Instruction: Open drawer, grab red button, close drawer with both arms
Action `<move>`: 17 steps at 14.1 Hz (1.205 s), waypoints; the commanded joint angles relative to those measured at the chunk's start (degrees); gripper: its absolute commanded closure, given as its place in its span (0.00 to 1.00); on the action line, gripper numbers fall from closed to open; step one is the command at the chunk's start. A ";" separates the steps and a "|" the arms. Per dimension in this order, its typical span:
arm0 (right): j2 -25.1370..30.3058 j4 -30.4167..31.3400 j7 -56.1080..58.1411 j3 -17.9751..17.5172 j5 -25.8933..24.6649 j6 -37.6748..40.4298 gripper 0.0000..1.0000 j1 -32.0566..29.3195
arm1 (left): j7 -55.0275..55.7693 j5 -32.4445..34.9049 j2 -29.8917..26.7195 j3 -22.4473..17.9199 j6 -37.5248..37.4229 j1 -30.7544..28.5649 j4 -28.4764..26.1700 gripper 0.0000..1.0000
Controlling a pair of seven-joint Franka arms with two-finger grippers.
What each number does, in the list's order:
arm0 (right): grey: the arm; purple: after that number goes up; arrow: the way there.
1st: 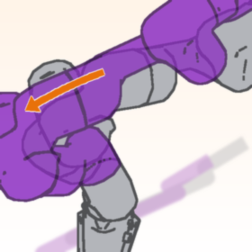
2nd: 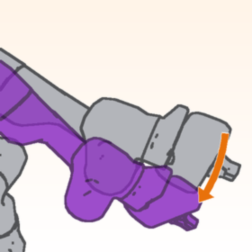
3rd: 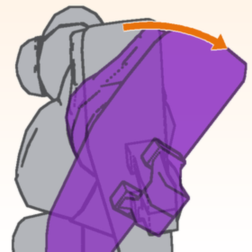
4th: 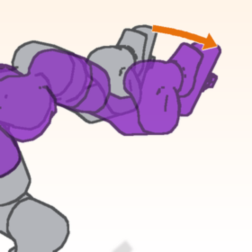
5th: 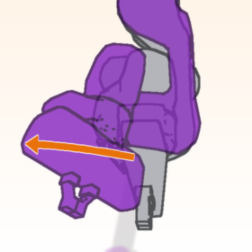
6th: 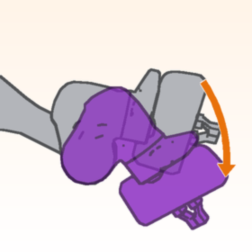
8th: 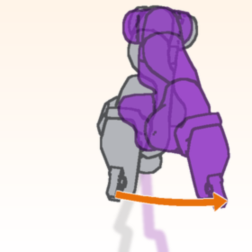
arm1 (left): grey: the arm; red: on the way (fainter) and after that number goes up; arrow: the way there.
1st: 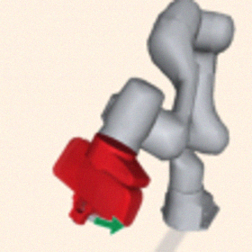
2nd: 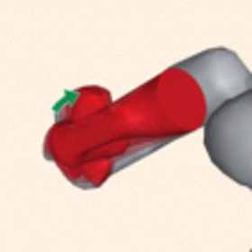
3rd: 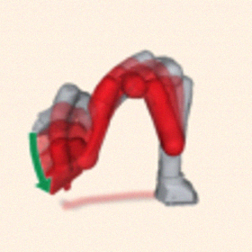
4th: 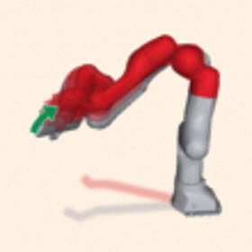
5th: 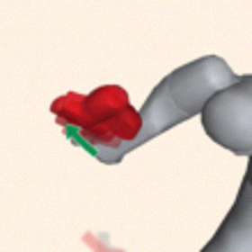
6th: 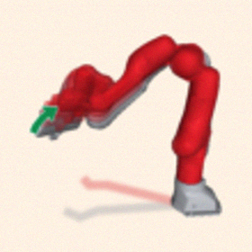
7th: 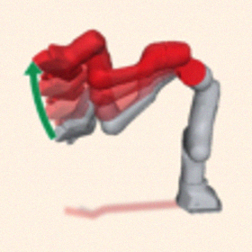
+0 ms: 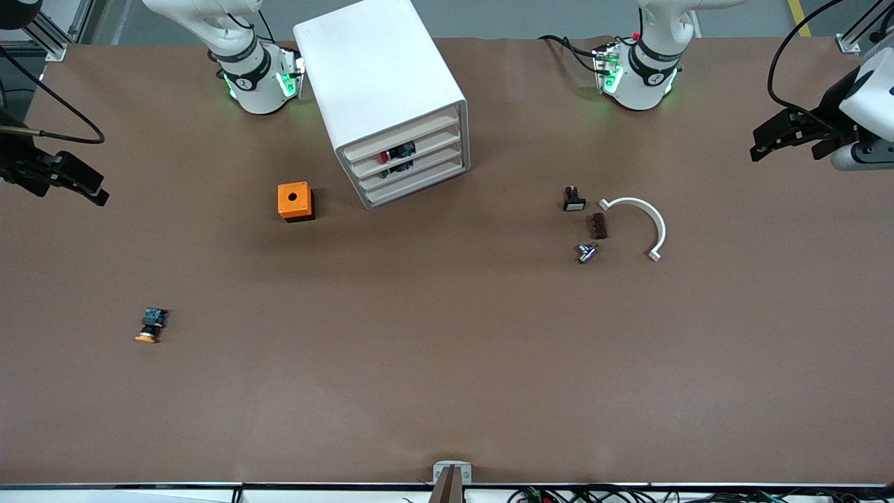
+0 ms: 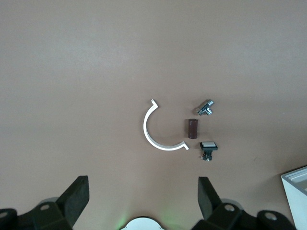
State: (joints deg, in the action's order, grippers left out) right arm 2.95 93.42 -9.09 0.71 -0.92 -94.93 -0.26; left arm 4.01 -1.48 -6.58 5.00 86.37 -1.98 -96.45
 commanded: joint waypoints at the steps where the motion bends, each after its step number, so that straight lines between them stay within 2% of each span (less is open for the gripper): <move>1: 1.00 0.10 -0.76 0.17 0.75 0.71 0.00 0.26 | -0.85 0.78 0.17 0.54 -1.29 -0.75 1.17 0.00; 6: 1.00 0.19 -0.76 0.26 0.75 0.79 0.00 0.26 | 0.20 0.60 1.65 0.45 -1.64 -0.92 1.09 0.00; 7: 1.00 0.36 -0.84 0.26 0.75 0.88 0.00 0.26 | 0.03 0.60 2.36 0.28 -3.64 -1.18 1.00 0.00; 17: 0.83 0.01 -0.23 0.26 0.14 1.41 0.00 0.34 | 0.47 0.08 15.72 0.80 -2.17 -0.05 0.38 0.00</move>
State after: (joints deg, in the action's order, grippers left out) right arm 2.95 93.40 -9.08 0.71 -0.93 -93.84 -0.26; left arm 4.14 -1.48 7.86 5.47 83.97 -2.37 -97.05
